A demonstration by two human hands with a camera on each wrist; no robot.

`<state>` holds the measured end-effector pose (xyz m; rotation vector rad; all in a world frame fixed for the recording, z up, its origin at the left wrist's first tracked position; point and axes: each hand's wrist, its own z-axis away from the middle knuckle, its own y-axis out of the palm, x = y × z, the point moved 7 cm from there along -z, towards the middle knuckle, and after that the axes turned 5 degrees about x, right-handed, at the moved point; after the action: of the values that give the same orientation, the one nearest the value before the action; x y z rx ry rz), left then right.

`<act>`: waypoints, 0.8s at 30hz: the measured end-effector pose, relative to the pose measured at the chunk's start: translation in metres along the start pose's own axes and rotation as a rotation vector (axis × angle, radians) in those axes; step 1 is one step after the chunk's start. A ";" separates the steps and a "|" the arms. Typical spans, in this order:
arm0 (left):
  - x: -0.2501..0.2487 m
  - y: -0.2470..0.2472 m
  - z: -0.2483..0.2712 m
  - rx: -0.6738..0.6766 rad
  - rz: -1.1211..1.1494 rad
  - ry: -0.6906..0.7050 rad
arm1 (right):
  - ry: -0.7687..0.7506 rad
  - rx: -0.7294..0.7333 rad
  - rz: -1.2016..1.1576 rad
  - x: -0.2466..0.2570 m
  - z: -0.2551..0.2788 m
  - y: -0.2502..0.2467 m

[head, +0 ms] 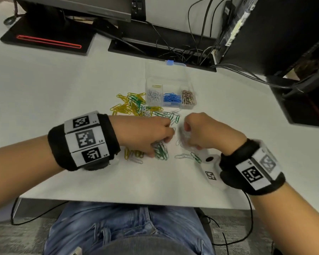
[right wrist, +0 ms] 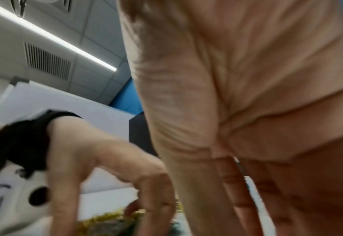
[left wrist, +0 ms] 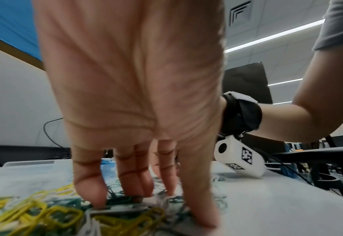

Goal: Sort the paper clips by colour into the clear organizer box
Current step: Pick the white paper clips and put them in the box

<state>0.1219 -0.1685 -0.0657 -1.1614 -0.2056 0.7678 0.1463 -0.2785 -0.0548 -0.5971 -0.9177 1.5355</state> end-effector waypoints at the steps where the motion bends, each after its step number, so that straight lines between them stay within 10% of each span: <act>1: 0.004 -0.006 -0.001 -0.043 -0.020 -0.026 | -0.037 -0.007 -0.015 0.009 -0.002 -0.003; 11: 0.033 -0.016 0.009 -0.078 0.080 -0.175 | 0.179 0.175 0.049 -0.047 0.033 0.016; 19: 0.029 -0.020 -0.022 -0.070 -0.013 -0.198 | -0.122 0.025 -0.179 0.009 -0.011 -0.002; 24: 0.064 -0.029 0.004 -0.129 0.161 -0.257 | -0.349 0.000 0.087 0.026 -0.016 -0.010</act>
<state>0.1796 -0.1302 -0.0530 -1.2091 -0.3837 1.0593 0.1600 -0.2502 -0.0524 -0.3769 -1.1661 1.7516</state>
